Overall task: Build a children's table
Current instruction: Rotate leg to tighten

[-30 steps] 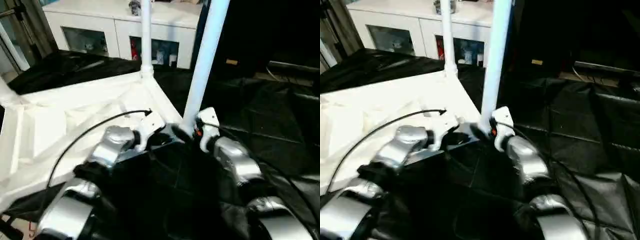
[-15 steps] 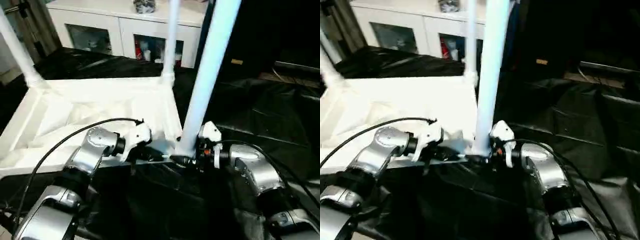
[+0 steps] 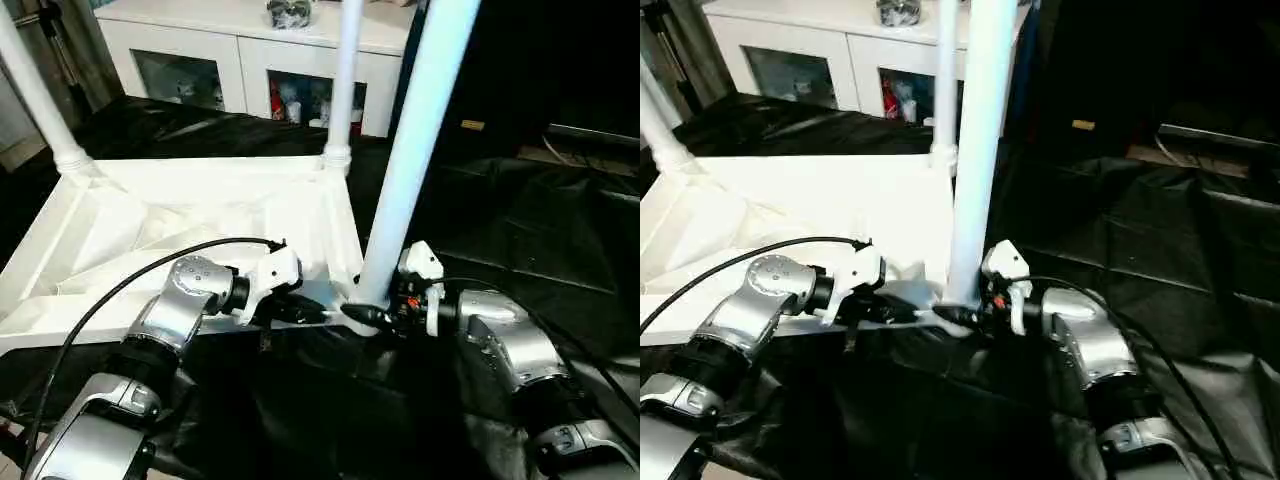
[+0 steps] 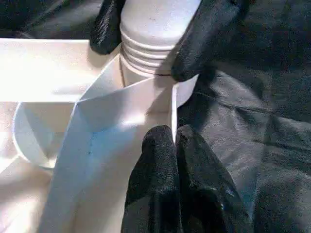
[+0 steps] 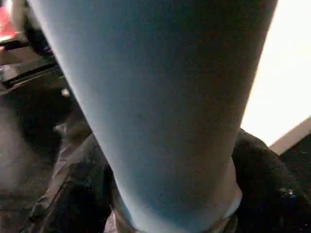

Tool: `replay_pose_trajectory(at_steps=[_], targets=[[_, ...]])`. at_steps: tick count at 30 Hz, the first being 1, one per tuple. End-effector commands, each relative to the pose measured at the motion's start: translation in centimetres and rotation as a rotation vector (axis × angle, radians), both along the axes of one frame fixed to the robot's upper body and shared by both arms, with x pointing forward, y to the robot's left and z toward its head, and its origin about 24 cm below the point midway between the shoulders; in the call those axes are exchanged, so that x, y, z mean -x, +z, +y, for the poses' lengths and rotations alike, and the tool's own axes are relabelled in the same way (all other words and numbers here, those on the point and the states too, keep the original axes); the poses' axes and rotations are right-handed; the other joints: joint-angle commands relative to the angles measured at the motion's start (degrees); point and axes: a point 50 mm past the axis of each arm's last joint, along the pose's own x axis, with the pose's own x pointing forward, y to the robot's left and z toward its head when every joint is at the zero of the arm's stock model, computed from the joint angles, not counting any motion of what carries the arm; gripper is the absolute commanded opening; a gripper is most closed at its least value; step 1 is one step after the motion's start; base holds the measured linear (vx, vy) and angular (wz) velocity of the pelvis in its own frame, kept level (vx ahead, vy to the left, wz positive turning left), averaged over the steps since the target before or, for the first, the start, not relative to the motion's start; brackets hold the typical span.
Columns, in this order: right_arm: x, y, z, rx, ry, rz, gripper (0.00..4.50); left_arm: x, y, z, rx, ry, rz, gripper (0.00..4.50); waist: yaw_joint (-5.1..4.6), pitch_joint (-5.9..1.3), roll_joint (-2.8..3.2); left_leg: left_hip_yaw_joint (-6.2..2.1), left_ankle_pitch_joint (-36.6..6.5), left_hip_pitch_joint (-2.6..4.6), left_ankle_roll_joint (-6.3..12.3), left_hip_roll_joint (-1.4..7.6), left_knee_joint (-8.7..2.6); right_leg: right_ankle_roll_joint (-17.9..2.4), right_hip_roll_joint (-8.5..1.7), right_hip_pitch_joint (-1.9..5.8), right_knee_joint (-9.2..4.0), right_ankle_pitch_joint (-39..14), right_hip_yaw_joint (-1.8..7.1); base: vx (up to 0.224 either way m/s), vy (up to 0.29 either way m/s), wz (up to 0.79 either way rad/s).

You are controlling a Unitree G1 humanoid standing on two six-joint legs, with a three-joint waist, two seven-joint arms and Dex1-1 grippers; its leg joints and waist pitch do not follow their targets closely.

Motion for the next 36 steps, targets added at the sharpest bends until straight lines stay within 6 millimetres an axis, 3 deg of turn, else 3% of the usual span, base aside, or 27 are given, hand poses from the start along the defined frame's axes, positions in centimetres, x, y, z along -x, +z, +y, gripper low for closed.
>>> replay_pose_trajectory(at_steps=[1, 3, 6, 11, 12, 13, 16, 20, 21, 26, 27, 32, 36], targets=[[-0.3, -1.6, 1.0, 0.067, -0.091, 0.048, 2.78, -0.4, -0.4, -1.5, -0.003, 0.055, -0.009, 0.0, -0.36, -2.51, -0.2, -1.31, -11.94, 0.4, 1.26, 2.76, -4.45, -11.61, -4.48, 1.95, -5.27, -18.81, 3.09, 0.0, 0.0, 0.0], [-0.8, -2.0, 1.3, 0.077, -0.186, 0.061, 2.77, -1.0, -0.4, -2.0, 0.0, 0.131, -0.025, 0.0, -0.6, -2.67, -0.33, -1.54, -12.12, 0.35, 0.76, 2.68, -4.48, -10.58, -4.57, 2.19, -5.41, -20.77, 3.05, 0.0, 0.0, 0.0], [-1.5, -2.6, 3.0, 0.099, -0.338, 0.079, 2.76, -2.3, -0.1, -3.7, 0.022, 0.284, -0.051, 0.0, -1.1, -2.54, -0.27, -1.6, -13.4, 0.53, 0.05, 2.51, -4.47, -9.73, -4.56, 1.87, -5.86, -23.67, 3.03, 0.0, 0.0, 0.0], [-2.1, -2.6, 4.5, 0.094, -0.422, 0.091, 2.76, -2.6, 0.4, -5.3, 0.044, 0.306, -0.07, 0.0, -1.23, -2.66, -0.2, -1.59, -12.78, 0.24, 0.72, 2.44, -4.46, -9.97, -4.53, 1.9, -5.77, -21.29, 3.06, 0.0, 0.0, 0.0], [-2.1, -2.4, 5.1, 0.096, -0.402, 0.074, 2.76, -2.5, 0.5, -5.8, 0.057, 0.294, -0.071, 0.0, -1.11, -2.84, -0.11, -1.53, -11.89, 0.25, 1.07, 2.5, -4.37, -10.32, -4.48, 2.02, -5.57, -18.78, 3.07, 0.0, 0.0, 0.0], [-2.1, -2.3, 5.3, 0.091, -0.388, 0.067, 3.31, -2.5, 0.6, -6.0, 0.062, 0.284, -0.072, 0.0, -1.09, -2.86, -0.12, -1.49, -11.47, 0.19, 1.27, 2.48, -4.33, -10.65, -4.44, 2.06, -5.46, -17.56, 3.1, 0.0, 0.0, 0.0], [-2.1, -2.1, 5.5, 0.069, -0.366, 0.068, 3.45, -2.4, 0.6, -6.1, 0.066, 0.265, -0.071, 0.0, -1.06, -2.92, -0.16, -1.41, -10.45, 0.01, 2.21, 2.47, -4.26, -11.35, -4.48, 2.27, -5.21, -15.27, 3.06, 0.0, 0.0, 0.0], [-2.1, -1.9, 5.1, 0.054, -0.321, 0.052, 3.81, -2.0, 0.3, -5.6, 0.054, 0.222, -0.062, 0.0, -1.08, -2.98, -0.18, -1.43, -10.09, -0.11, 2.73, 2.53, -4.25, -11.84, -4.54, 2.44, -5.04, -14.29, 3.06, 0.0, 0.0, 0.0], [-1.7, -1.8, 5.0, 0.057, -0.233, 0.041, 3.88, -1.7, 0.2, -5.1, 0.054, 0.183, -0.055, 0.0, -1.07, -2.91, -0.13, -1.44, -10.56, -0.13, 3.02, 2.55, -4.29, -12.03, -4.49, 2.49, -5.06, -14.35, 3.01, 0.0, 0.0, 0.0], [-0.7, -1.4, 4.2, 0.043, -0.075, 0.024, 3.88, -1.2, 0.1, -3.9, 0.043, 0.117, -0.042, 0.0, -0.94, -3.02, -0.25, -1.42, -9.02, -0.24, 4.08, 2.61, -4.16, -12.38, -4.51, 2.79, -4.79, -11.85, 3.08, 0.0, 0.0, 0.0], [-0.4, -1.3, 3.7, 0.035, -0.033, 0.028, 3.88, -1.0, 0.1, -3.4, 0.037, 0.079, -0.035, 0.0, -0.96, -3.09, -0.19, -1.42, -7.85, -0.44, 4.76, 2.61, -4.09, -13.09, -4.47, 2.95, -4.49, -9.68, 3.05, 0.0, 0.0, 0.0], [0.5, -1.0, 2.2, 0.038, 0.098, 0.044, 3.88, -0.3, 0.3, -2.2, 0.036, -0.028, -0.009, 0.0, -0.7, -3.13, 0.14, -1.25, -7.2, -0.15, 5.09, 2.85, -3.99, -15.11, -4.3, 2.89, -4.04, -6.36, 2.93, 0.0, 0.0, 0.0], [1.1, -0.8, 1.2, 0.04, 0.174, 0.058, 3.88, 0.2, 0.4, -1.2, 0.025, -0.086, 0.008, 0.0, -0.32, -3.18, 0.14, -1.08, -6.98, -0.13, 5.38, 3.03, -3.92, -15.75, -4.32, 2.85, -3.76, -4.59, 2.95, 0.0, 0.0, 0.0]])
